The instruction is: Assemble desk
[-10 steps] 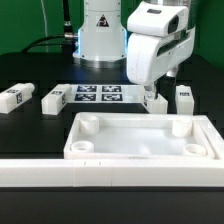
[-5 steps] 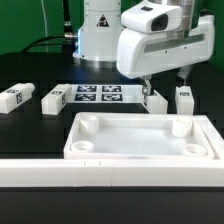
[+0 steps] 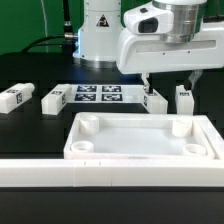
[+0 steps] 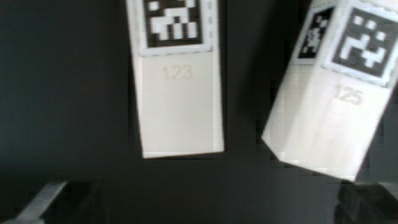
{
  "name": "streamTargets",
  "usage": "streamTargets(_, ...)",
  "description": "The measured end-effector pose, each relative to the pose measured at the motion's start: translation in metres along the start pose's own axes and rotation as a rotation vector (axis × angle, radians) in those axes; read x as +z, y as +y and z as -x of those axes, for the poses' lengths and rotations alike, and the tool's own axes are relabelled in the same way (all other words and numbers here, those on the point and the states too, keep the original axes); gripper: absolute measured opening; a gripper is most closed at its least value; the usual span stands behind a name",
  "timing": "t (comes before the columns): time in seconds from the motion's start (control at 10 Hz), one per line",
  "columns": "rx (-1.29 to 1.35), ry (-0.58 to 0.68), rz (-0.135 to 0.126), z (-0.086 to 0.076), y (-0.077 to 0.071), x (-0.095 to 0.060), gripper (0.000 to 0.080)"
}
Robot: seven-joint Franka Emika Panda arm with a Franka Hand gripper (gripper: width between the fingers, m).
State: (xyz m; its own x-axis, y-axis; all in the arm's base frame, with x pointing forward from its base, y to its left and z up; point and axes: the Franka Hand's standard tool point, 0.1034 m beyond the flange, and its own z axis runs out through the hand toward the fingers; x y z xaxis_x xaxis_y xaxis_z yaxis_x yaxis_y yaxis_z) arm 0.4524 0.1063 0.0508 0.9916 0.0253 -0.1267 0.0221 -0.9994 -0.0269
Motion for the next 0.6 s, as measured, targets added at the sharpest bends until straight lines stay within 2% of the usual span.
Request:
streamTargets(0.2,0.223,-0.011,-0.041,0.004,-0.017,0.001,0.0649)
streamTargets(0.3,0.232,-0.002,-0.051,0.004,-0.026,0.002,0.0649)
streamTargets(0.5,0.202,0.006,-0.05,0.006,-0.04,0.004,0.0649)
streamTargets(0.6,0.201,0.006,-0.051,0.005,-0.039,0.004,0.0649)
